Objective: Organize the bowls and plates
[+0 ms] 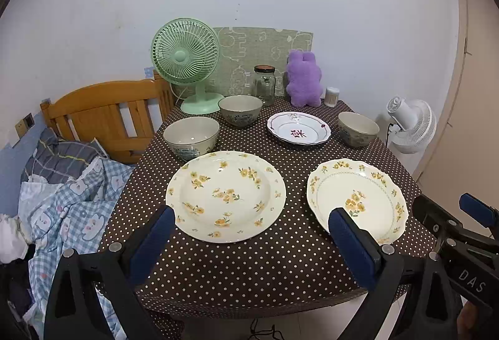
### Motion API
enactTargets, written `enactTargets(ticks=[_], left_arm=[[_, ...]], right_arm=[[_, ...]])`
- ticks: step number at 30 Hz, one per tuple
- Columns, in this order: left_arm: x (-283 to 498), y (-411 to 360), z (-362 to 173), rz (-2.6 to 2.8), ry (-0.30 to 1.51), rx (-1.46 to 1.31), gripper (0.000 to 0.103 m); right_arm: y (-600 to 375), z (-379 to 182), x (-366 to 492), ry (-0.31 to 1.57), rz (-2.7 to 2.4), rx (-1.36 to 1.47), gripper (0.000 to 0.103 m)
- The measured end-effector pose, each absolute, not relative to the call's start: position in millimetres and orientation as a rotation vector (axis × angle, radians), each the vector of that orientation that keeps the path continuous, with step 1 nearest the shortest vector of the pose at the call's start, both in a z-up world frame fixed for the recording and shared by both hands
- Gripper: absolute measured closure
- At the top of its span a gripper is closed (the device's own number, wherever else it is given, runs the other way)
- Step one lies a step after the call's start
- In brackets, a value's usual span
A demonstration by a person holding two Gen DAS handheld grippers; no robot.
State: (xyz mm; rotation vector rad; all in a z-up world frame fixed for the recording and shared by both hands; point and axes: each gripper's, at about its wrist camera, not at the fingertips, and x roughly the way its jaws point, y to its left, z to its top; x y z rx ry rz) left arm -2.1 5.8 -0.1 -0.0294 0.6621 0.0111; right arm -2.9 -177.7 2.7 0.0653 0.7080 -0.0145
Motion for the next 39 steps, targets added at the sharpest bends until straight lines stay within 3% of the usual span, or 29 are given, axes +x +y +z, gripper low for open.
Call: enactTargets(ticks=[39], left_arm=[[28,-6,-5,-0.080,0.697,-0.002,0.009]], right_arm=[[-186,-2,18,0.735,-0.115,0.073,0.010]])
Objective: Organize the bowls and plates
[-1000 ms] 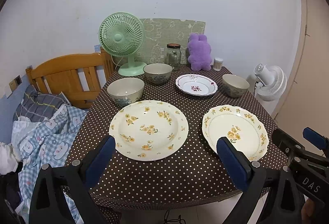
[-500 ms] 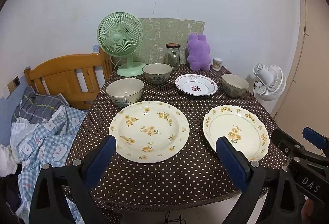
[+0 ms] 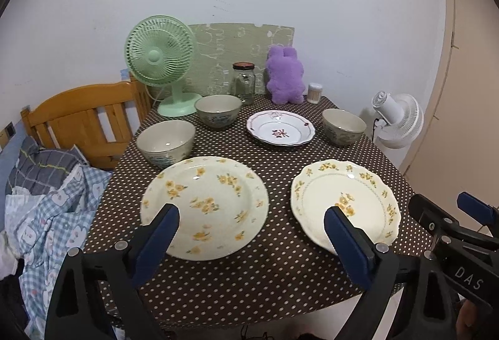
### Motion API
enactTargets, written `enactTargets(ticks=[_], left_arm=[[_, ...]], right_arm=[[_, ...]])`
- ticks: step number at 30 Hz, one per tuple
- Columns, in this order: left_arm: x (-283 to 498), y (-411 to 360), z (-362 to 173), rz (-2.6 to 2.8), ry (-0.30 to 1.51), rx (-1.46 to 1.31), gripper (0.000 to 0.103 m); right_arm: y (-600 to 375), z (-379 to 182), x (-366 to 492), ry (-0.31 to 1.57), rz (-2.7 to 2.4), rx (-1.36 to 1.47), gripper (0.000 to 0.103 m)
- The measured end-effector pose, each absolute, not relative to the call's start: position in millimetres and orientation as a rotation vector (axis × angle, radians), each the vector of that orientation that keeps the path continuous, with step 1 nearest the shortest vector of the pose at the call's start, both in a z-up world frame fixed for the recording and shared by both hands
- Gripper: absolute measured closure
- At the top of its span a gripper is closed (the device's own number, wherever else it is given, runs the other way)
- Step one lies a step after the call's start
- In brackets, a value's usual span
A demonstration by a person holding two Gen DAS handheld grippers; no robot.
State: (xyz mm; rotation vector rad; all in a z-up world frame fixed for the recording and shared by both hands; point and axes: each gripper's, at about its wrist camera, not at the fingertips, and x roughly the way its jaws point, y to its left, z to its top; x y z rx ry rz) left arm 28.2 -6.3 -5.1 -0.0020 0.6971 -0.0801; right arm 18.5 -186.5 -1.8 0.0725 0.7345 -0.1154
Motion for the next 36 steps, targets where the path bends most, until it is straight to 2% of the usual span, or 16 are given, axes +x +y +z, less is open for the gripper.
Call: enactTargets(ticks=[12,18,32,36], left_arm=[[78,-54,-25,-0.031,0.751,-0.025,0.010],[103,-76,-48,0.009,0.827,-0.050,0.017],[129,-111,-110,0.048,1.013,-0.090,0.021],[135,-117,-122,0.053,1.060,-0.098,0.032]], right_arm=[[-233,-21,78,0.791,-0.081,0.072,0.011],[-253,-40,115,0.845,-0.040,0.052,0.012],[-273,-108,164,1.033,0.029,0.028,0.017],[-275,-124,175,1.078,0.042,0.029,0.017]])
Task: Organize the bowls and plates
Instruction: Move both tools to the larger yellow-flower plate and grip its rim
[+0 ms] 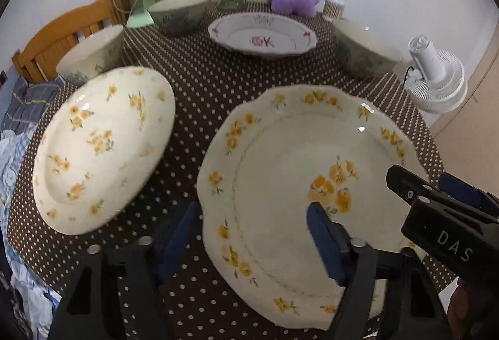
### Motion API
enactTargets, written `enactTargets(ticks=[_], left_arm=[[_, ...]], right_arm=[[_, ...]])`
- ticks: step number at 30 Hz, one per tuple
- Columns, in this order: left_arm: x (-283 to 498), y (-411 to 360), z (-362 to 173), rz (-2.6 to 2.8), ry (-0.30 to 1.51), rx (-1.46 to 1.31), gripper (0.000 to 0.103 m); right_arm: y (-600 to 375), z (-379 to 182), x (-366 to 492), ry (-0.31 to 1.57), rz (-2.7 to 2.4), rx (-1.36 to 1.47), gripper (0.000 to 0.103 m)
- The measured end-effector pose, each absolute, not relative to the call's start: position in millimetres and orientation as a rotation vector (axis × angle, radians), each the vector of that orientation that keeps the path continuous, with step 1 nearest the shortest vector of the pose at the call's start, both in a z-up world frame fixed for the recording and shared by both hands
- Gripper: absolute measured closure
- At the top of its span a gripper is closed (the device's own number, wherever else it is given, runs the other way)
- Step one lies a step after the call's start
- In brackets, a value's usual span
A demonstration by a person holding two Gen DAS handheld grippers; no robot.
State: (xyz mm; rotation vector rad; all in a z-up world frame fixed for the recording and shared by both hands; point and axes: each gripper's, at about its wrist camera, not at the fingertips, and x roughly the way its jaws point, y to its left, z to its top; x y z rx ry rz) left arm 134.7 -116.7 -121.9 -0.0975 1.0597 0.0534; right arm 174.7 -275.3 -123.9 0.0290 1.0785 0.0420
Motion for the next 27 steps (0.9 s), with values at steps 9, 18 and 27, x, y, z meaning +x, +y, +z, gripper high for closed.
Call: enactTargets(ticks=[9,18,27], left_arm=[[146,-117,-135,0.085,1.111,-0.115,0.037],[162,-121,-135,0.099,1.109,-0.129,0.037],[170,-119,-135,0.153,1.112,-0.134,0.037]], right_arm=[[-278,-150,196,1.160,0.083,0.049,0.036],[-283,-155,211,1.194,0.090,0.063,0.050],[-282,-156,224,1.194,0.136,0.047,0.051]])
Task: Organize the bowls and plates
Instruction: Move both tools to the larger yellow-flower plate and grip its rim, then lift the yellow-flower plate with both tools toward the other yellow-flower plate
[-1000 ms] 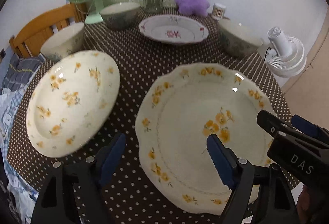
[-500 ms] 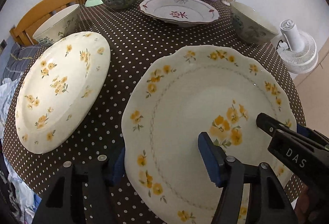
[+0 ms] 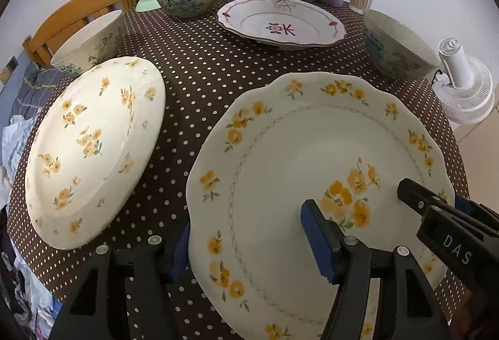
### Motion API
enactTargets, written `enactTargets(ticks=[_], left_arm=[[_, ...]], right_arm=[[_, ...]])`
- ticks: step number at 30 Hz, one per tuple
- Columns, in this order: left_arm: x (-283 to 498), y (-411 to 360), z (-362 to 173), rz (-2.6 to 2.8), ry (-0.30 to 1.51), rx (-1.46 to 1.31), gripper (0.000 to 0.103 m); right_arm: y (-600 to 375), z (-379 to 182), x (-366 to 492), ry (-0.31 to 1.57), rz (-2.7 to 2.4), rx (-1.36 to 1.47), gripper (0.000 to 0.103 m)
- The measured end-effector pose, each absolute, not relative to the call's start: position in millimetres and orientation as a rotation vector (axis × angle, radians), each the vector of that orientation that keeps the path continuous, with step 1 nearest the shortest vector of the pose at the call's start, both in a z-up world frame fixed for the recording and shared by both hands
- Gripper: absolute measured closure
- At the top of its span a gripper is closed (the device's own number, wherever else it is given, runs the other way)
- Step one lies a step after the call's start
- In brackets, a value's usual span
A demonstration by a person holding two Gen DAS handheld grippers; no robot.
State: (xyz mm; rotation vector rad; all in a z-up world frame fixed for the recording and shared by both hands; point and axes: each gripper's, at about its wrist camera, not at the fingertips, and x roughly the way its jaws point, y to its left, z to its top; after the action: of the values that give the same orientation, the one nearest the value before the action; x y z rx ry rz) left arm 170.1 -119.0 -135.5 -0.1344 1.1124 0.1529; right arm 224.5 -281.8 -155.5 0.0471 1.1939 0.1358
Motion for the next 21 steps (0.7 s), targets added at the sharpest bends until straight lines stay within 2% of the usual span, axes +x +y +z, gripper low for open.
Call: enactTargets(ticks=[6,8,9,11,12,21], left_arm=[[170,-119,-132,0.170,1.124,-0.125,0.036],[166,-117,-126,0.184,1.105,-0.115,0.024],[164,-116,-123,0.196,1.096,-0.115,0.018],[162,-114,-118,0.217,1.087,-0.114,0.018],[160,-112,-116,0.223,1.084,-0.118,0.018],[147,-90,-88,0.217,1.012,-0.103,0.015]], right_arm=[[-284,-155,226,1.200,0.163,0.039,0.052],[-284,-151,225,1.187,0.160,0.018,0.051],[-284,-148,224,1.173,0.156,0.007,0.049],[-286,-143,222,1.158,0.144,0.013,0.024],[-288,-138,221,1.141,0.139,0.021,0.021],[-273,-101,207,1.082,0.133,0.024,0.019]])
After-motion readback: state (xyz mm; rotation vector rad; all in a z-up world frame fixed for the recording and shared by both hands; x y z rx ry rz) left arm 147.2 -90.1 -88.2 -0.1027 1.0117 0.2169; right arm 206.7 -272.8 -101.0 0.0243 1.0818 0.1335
